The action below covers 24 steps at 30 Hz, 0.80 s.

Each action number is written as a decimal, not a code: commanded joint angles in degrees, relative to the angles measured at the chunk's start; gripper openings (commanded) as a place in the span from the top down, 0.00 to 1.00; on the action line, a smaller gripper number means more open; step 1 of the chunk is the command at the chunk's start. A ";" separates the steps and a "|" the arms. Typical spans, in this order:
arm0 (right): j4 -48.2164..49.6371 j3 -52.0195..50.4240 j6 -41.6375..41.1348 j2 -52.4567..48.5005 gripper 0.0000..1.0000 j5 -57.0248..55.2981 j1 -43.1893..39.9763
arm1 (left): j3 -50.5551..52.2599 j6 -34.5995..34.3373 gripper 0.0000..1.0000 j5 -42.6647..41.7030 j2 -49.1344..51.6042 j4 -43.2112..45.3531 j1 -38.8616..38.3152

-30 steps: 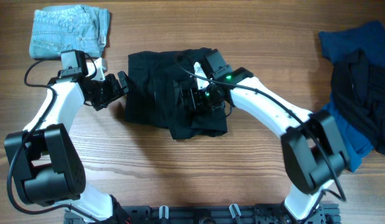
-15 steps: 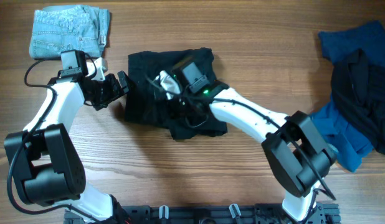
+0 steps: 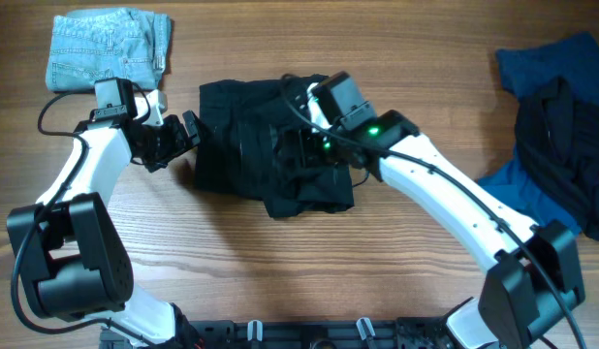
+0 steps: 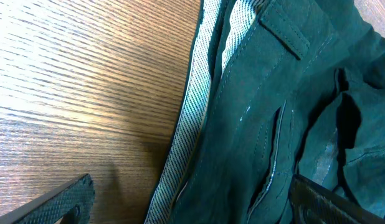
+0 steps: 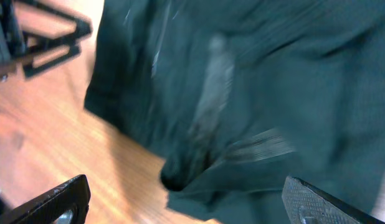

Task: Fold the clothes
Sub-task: 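Press the folded right part down with the right gripper at center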

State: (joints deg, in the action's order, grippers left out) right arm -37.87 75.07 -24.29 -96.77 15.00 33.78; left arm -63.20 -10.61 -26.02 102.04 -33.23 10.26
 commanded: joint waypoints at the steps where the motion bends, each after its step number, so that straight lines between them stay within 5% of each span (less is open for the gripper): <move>1: 0.48 0.35 4.74 -2.54 0.01 -6.01 -2.56 | 0.42 -0.11 0.00 0.13 -0.98 0.17 0.46; 24: 4.85 0.35 9.64 -13.31 0.00 0.52 -5.62 | 0.42 -0.11 0.00 0.15 -0.96 0.59 0.46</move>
State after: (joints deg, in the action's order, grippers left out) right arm -33.36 75.09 -14.85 -106.96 14.00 27.97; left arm -63.20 -10.61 -26.02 102.04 -32.99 10.26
